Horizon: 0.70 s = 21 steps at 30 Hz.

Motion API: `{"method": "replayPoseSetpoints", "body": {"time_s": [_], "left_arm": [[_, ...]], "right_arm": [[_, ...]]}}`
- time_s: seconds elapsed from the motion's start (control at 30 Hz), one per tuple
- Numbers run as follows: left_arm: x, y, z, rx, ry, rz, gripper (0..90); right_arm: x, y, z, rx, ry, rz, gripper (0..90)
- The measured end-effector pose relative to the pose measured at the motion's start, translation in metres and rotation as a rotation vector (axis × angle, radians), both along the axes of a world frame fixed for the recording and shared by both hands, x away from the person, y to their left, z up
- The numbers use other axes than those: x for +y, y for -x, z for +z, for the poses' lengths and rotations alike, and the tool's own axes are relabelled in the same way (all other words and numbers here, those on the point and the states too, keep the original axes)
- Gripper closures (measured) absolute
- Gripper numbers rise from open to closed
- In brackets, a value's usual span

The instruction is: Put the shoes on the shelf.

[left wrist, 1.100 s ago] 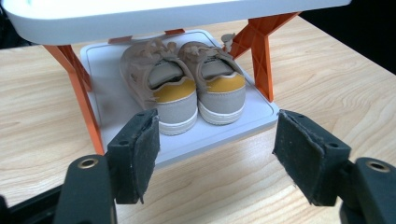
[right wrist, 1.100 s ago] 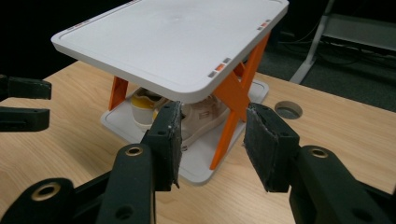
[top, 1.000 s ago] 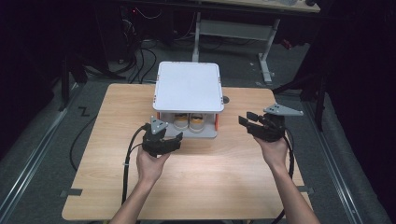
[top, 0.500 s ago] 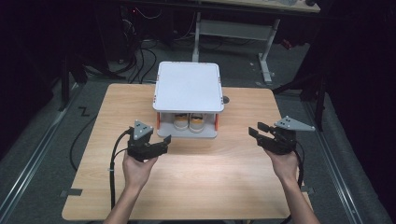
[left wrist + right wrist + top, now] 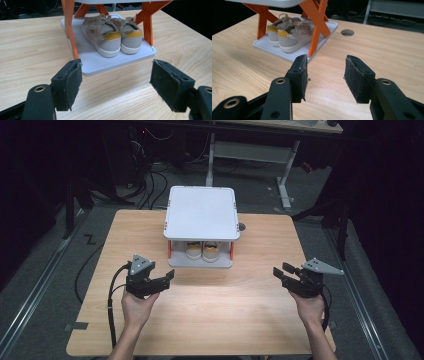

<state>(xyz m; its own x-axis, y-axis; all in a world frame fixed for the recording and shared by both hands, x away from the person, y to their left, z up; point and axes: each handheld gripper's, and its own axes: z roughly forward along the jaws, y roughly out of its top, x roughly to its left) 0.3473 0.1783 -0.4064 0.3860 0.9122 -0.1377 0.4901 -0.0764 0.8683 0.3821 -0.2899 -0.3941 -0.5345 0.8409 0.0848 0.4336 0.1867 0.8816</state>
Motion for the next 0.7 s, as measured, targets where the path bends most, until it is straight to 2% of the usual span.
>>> {"method": "replayPoseSetpoints", "body": {"time_s": [0.1,0.3,0.63,0.7], "left_arm": [[0.004,0.001,-0.004,0.005,0.004,-0.009,26.3],[0.011,0.003,-0.015,0.012,0.008,-0.008,28.9],[0.021,0.002,-0.031,0.044,-0.014,0.026,28.4],[0.023,0.002,-0.035,0.052,-0.006,0.031,28.5]], "right_arm": [[-0.005,0.001,-0.009,0.019,-0.017,0.001,52.8],[-0.016,0.003,-0.029,0.062,-0.028,-0.036,52.7],[-0.025,0.004,-0.047,0.087,-0.007,-0.083,52.7],[-0.026,0.004,-0.050,0.093,-0.004,-0.088,52.6]]}}
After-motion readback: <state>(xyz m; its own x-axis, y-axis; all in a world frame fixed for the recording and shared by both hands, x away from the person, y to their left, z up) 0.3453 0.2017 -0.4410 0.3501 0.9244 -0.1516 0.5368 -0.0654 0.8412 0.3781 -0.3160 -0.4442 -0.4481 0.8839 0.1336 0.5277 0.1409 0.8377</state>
